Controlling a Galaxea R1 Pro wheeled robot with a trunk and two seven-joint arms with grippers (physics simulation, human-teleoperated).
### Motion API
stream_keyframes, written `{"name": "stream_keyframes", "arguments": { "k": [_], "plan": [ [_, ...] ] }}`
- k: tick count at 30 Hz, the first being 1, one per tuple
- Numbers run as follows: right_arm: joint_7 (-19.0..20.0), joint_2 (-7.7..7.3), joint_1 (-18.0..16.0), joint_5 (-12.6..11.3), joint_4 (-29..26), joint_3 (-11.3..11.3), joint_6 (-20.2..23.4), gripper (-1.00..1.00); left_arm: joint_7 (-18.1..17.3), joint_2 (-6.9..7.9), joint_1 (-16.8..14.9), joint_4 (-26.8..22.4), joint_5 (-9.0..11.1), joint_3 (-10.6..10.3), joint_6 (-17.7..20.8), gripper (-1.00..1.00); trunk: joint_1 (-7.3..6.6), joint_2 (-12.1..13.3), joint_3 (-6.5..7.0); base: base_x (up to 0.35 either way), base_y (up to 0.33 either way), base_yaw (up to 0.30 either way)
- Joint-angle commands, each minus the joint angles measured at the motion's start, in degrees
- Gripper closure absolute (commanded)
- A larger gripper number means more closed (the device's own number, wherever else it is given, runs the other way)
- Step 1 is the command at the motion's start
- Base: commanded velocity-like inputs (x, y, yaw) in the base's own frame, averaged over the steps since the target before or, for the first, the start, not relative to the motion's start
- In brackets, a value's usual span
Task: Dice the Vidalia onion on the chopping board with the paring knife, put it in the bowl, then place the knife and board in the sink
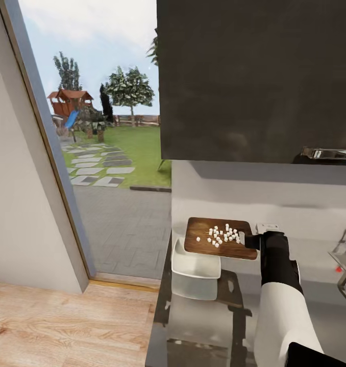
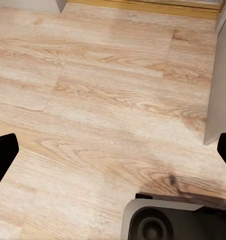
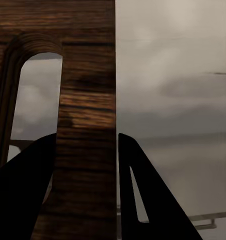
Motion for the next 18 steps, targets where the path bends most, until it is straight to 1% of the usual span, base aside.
{"name": "stream_keyframes", "arguments": {
  "k": [1, 6, 13, 18],
  "plan": [
    [0.5, 0.07, -0.1, 0.6, -0.1, -0.2, 0.1, 1.0, 0.5, 0.09, 0.0, -0.1, 0.3, -0.5, -0.1, -1.0, 0.04, -0.1, -0.1, 0.0, 0.0, 0.0],
    [0.3, 0.07, -0.1, 0.6, -0.1, 0.0, 0.1, 1.0, 0.5, 0.09, 0.0, -0.2, 0.3, -0.5, -0.1, -1.0, 0.04, -0.1, -0.1, 0.026, 0.003, 0.0],
    [0.2, 0.07, -0.1, 0.7, -0.1, 0.1, 0.1, 1.0, 0.5, 0.09, 0.0, -0.2, 0.3, -0.5, -0.1, -1.0, 0.04, -0.1, -0.1, 0.152, 0.099, 0.0],
    [0.0, 0.07, -0.1, 0.8, -0.1, 0.2, -0.1, 1.0, 0.5, 0.09, 0.0, -0.2, 0.3, -0.5, -0.1, -1.0, 0.04, -0.1, -0.1, 0.052, 0.034, 0.0]
  ]
}}
